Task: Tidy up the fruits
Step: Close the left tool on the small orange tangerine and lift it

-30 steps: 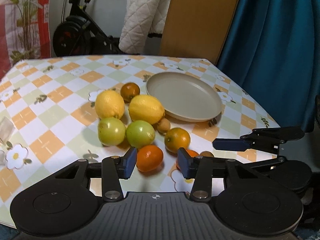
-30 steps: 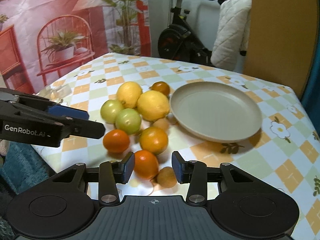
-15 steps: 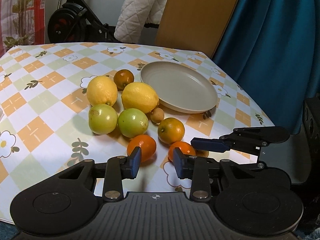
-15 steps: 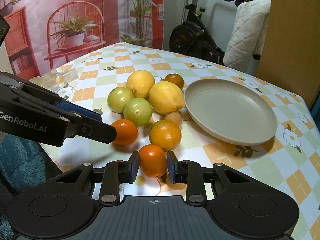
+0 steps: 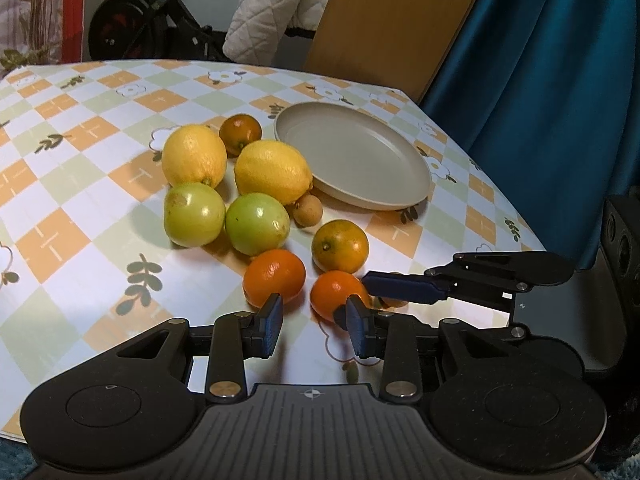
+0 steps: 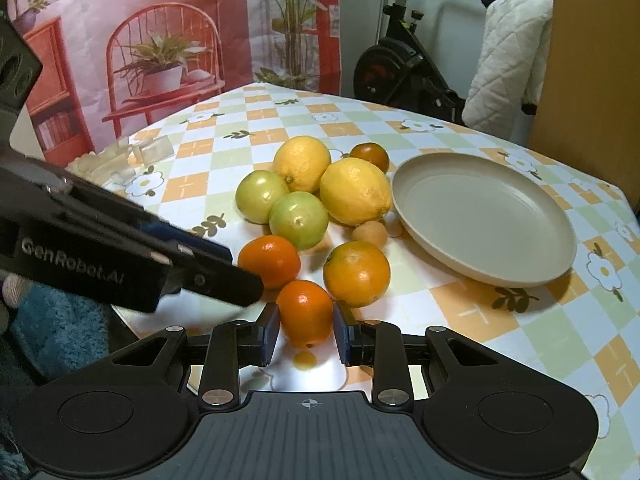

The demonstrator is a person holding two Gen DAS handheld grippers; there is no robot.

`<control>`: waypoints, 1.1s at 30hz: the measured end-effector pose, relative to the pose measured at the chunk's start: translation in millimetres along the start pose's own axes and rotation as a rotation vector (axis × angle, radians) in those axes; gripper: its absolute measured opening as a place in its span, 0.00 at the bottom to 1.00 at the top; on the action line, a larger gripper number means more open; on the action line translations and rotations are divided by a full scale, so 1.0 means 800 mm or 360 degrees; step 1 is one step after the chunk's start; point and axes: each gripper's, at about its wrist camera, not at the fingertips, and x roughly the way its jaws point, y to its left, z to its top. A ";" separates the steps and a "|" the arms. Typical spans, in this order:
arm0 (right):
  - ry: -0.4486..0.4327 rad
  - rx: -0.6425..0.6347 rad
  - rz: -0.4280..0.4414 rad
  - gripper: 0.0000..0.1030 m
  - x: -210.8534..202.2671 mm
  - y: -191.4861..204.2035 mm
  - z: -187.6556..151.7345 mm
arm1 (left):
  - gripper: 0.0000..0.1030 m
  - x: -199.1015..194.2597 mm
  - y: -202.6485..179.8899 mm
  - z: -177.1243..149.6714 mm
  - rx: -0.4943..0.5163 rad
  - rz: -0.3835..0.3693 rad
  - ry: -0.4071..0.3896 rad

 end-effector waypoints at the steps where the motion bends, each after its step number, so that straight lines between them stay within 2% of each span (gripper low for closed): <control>1: -0.0002 0.0006 0.0002 0.26 0.001 -0.001 0.000 | 0.34 0.001 0.001 -0.001 -0.0004 0.0000 -0.0002; 12: -0.0001 -0.0016 -0.0032 0.27 0.008 0.002 -0.004 | 0.34 -0.002 0.005 0.006 -0.0070 -0.0067 -0.0043; 23: 0.0009 -0.0079 -0.0072 0.28 0.018 0.011 -0.007 | 0.33 0.028 -0.001 0.014 -0.0061 -0.0105 0.0031; 33: -0.0009 -0.0056 -0.0071 0.28 0.019 0.009 -0.008 | 0.35 0.050 -0.013 0.013 0.0009 -0.0032 0.0085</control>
